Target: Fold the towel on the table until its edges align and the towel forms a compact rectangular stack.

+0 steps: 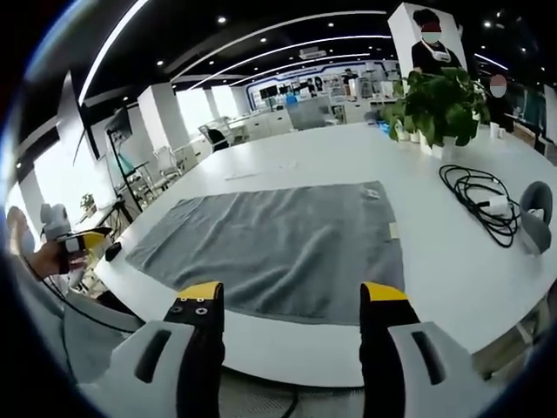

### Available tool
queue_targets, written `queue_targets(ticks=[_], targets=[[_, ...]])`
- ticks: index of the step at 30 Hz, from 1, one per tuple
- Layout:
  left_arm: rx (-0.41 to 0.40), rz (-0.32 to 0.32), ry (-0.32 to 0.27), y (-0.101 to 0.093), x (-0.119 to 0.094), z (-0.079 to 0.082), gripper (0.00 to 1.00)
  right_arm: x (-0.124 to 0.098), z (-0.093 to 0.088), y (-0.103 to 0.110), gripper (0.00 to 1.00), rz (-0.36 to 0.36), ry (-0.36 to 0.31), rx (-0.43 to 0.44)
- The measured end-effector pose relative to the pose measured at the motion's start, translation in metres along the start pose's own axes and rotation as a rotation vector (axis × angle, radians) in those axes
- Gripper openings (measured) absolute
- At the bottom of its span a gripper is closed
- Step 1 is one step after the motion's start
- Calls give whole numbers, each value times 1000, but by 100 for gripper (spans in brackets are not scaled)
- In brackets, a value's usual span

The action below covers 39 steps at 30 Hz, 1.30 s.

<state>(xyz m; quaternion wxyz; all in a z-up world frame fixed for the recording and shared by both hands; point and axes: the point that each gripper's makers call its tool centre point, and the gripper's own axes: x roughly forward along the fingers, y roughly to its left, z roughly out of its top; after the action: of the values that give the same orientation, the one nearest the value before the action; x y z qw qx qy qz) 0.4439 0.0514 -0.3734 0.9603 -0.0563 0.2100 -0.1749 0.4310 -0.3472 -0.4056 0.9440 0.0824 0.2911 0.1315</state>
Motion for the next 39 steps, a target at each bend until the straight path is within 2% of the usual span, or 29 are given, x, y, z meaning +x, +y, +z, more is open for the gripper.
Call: queue_targets(ticks=[11, 18, 22, 39], targets=[[-5, 7, 6, 3, -1, -2, 93, 0, 1, -2, 60, 1, -4, 22], [-2, 1, 12, 3, 1, -2, 92, 0, -5, -13, 58, -19, 7, 49], [-3, -2, 15, 1, 1, -1, 92, -1, -1, -11, 57, -18, -4, 65], [-13, -1, 20, 2, 2, -3, 91, 2, -5, -11, 54, -19, 25, 62]])
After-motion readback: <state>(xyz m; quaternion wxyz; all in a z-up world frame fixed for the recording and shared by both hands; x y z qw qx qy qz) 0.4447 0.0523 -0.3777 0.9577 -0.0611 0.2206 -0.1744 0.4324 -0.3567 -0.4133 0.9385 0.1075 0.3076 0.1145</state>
